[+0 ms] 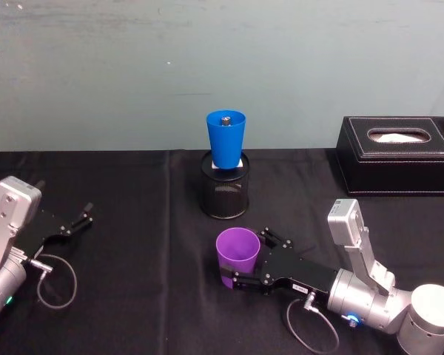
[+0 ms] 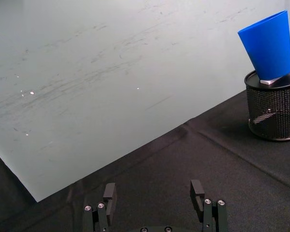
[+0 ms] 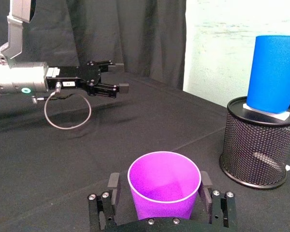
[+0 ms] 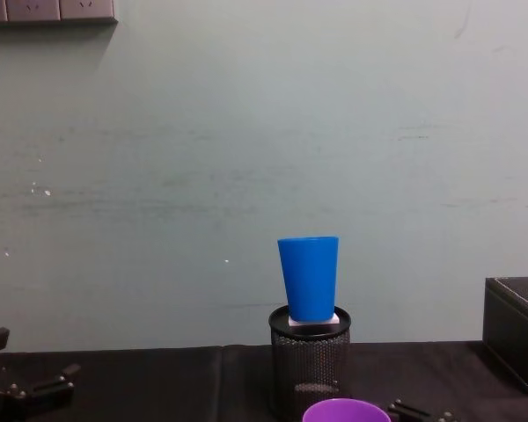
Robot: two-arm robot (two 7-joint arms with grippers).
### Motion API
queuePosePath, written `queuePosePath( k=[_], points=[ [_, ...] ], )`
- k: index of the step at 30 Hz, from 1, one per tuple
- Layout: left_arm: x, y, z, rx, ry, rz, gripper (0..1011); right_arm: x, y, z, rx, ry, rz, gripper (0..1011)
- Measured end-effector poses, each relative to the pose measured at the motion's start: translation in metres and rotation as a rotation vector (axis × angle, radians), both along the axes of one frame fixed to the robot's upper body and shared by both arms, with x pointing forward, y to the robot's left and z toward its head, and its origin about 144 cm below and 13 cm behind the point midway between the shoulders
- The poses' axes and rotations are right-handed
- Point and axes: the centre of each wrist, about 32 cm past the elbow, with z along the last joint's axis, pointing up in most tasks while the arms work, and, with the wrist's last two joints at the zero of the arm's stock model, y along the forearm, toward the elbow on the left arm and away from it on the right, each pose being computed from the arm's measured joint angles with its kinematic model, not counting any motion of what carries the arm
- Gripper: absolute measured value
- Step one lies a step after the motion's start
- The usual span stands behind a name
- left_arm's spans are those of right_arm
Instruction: Pick up one cup with a gripper and tap it against the other cup.
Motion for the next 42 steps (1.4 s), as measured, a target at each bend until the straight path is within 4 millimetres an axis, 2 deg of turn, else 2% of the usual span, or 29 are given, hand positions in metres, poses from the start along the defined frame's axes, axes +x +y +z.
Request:
queuePosePath(
  k=[4, 10, 17, 22, 28, 32, 42],
  points=[
    [0.0, 0.0, 0.0, 0.0, 0.0, 0.0, 1000, 0.0, 0.0, 0.0, 0.0, 0.0, 0.0, 956],
    [0.0, 0.0, 0.0, 0.0, 0.0, 0.0, 1000, 0.0, 0.0, 0.0, -0.001, -0.001, 0.001, 805],
    [0.0, 0.0, 0.0, 0.0, 0.0, 0.0, 1000, 0.0, 0.0, 0.005, -0.004, -0.002, 0.006, 765],
    [0.0, 0.0, 0.0, 0.0, 0.0, 0.0, 1000, 0.001, 0.002, 0.025, -0.007, -0.014, 0.009, 742],
    [0.0, 0.0, 0.0, 0.0, 0.0, 0.0, 1000, 0.005, 0.003, 0.065, 0.002, -0.023, 0.008, 736],
    [0.0, 0.0, 0.0, 0.0, 0.0, 0.0, 1000, 0.007, 0.006, 0.084, 0.005, -0.032, 0.007, 736],
    [0.0, 0.0, 0.0, 0.0, 0.0, 0.0, 1000, 0.012, 0.011, 0.112, 0.015, -0.039, 0.0, 736]
  ],
)
